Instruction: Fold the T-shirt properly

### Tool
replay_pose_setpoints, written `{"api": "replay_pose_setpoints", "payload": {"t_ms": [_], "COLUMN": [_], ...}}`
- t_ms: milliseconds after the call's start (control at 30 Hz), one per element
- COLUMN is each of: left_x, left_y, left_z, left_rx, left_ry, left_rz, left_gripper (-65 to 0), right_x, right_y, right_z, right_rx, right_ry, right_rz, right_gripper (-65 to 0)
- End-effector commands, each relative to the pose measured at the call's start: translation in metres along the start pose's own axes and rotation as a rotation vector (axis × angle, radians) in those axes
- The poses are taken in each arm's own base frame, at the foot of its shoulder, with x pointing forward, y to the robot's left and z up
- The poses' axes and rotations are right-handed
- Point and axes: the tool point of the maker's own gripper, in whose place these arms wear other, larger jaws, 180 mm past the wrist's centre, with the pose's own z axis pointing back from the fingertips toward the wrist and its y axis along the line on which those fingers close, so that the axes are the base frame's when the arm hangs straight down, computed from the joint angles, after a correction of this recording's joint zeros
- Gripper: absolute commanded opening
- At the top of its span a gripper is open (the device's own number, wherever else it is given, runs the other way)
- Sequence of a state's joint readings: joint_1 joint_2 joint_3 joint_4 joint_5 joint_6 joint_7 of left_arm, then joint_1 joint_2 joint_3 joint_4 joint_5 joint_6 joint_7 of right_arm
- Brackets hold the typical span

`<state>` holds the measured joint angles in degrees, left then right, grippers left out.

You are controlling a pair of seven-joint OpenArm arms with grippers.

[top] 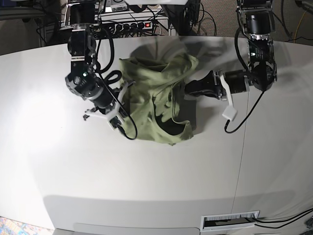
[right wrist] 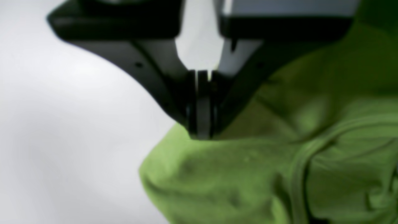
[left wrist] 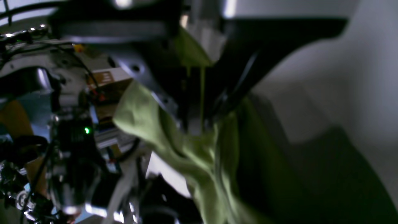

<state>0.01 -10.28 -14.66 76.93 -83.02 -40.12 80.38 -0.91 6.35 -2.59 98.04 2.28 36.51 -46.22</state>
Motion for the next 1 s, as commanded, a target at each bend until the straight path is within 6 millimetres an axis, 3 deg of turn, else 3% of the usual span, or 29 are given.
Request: {"api": "replay_pose_setpoints", "payload": {"t_ms": [0, 267, 433, 533, 700, 967], "left_x": [0.010, -0.013, -0.005, -0.003, -0.003, -0.003], "left_y": [-0.007, -0.011, -0.020, -0.022, -0.022, -0.022], "left_z": [0.002, 0.006, 0.007, 0.007, 0.007, 0.007], "left_rx": [-0.020, -0.012, -0.015, -0.016, -0.016, -0.015], "left_ry": [-0.031, -0.015, -0.018, -0.018, -0.019, -0.018], "left_rz": [-0.016, 0.005, -0.048, -0.061, -0.060, -0.060], "left_gripper": [-61.9, -61.9, -61.9, -61.9, -61.9, -61.9], "right_x": [0.016, 0.001, -0.002, 0.001, -0.014, -0.073], "right_y": [-0.005, 0.006, -0.015, -0.043, -0.059, -0.044], "right_z": [-0.003, -0.048, -0.061, -0.061, -0.055, -0.040], "right_rx": [0.000, 0.090, 0.023, -0.103, -0.182, -0.161], "right_ry": [-0.048, 0.038, 0.086, 0.109, 0.225, 0.484], "right_rz": [0.005, 0.011, 0.022, -0.011, -0.033, -0.062], "right_gripper": [-65.0, -65.0, -65.0, -65.0, -65.0, -65.0]}}
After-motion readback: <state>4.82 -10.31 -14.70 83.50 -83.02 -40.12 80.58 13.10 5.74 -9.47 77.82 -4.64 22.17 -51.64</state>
